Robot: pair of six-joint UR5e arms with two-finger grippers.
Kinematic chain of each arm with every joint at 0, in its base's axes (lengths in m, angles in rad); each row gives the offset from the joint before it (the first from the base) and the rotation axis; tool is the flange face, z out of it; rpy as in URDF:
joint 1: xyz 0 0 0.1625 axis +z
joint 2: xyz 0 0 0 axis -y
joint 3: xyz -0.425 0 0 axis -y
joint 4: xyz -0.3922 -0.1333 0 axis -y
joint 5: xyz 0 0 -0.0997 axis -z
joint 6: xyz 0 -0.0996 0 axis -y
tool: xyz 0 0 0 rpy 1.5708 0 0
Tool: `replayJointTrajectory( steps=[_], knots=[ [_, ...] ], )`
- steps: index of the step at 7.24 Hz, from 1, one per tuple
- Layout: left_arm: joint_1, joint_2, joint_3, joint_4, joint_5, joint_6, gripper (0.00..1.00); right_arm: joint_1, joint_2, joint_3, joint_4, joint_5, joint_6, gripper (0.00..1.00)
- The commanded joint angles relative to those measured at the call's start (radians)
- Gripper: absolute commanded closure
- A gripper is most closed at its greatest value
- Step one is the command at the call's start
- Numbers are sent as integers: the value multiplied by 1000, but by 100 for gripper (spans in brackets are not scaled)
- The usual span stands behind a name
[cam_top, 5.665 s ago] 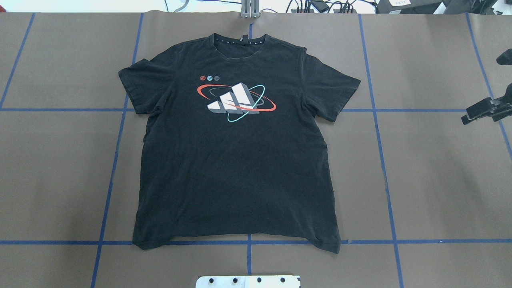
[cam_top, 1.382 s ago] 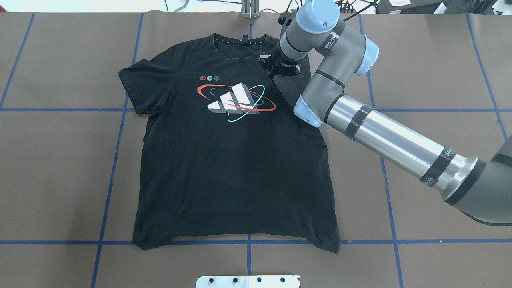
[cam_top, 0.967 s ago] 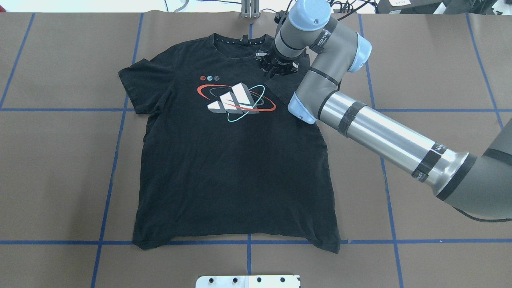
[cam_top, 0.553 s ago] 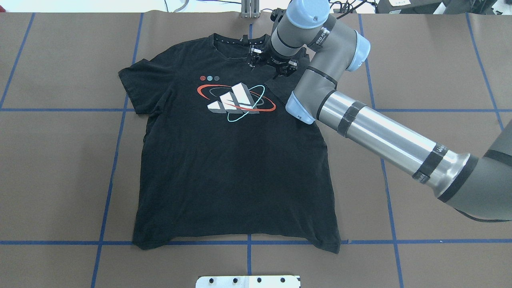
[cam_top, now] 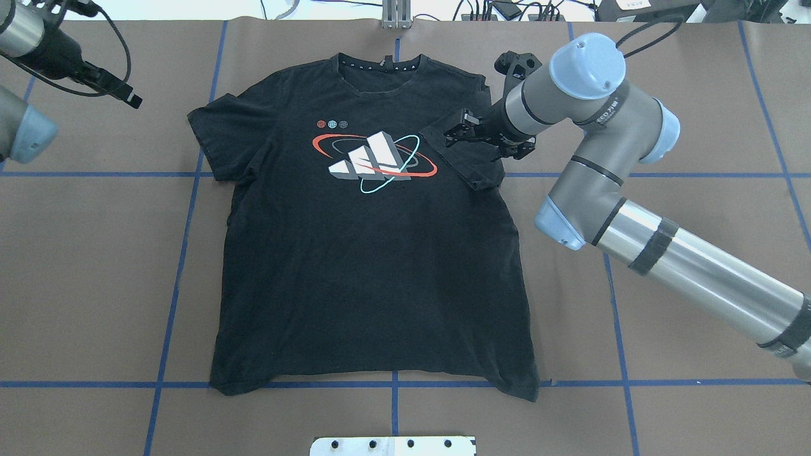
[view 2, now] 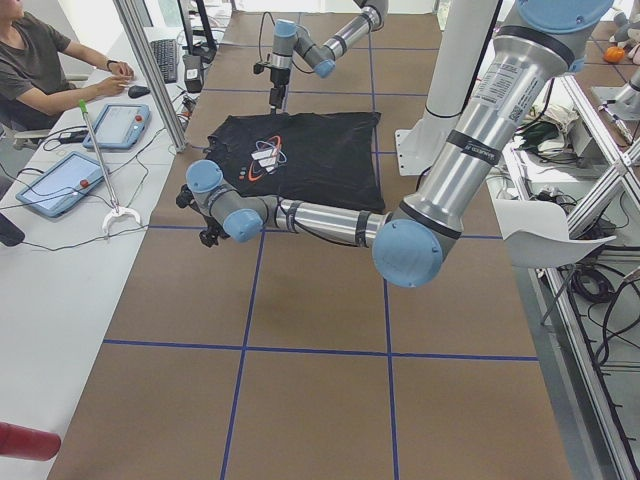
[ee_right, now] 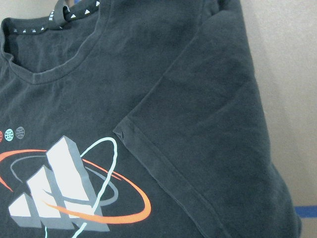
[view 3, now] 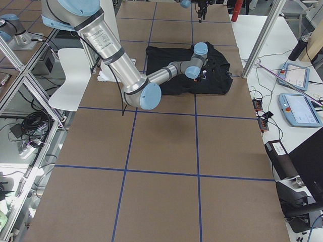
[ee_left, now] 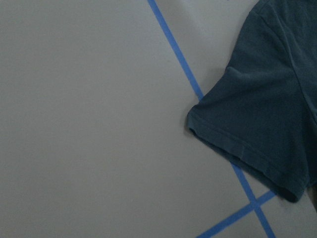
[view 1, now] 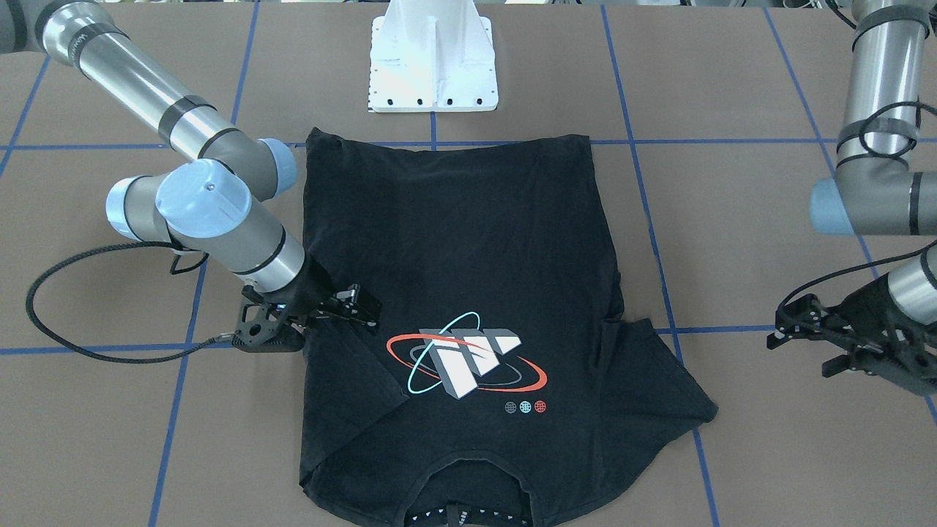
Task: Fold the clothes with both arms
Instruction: 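Move the left gripper to the sleeve nearest it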
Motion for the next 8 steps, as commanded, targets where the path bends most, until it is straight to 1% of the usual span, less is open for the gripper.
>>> replayJointTrajectory(
  steps=[1, 2, 4, 5, 6, 7, 8],
  knots=[
    [82, -96, 190, -142, 7, -205, 8, 1, -49, 55, -1, 1, 1, 0],
    [105, -101, 196, -149, 13, -256, 11, 1, -49, 54, -1, -1, 1, 0],
    [110, -105, 248, -213, 21, -287, 24, -1, -58, 54, -1, -8, 1, 0],
    [110, -108, 273, -280, 54, -362, 27, 0, -58, 56, 0, -8, 1, 0],
    [112, -119, 294, -314, 81, -399, 34, 1, -58, 56, 0, -7, 0, 0],
    [112, -136, 316, -319, 82, -400, 36, 7, -65, 65, -1, 2, 0, 0],
    [112, -150, 340, -336, 84, -401, 38, 7, -117, 108, 0, 4, 0, 0]
  ],
)
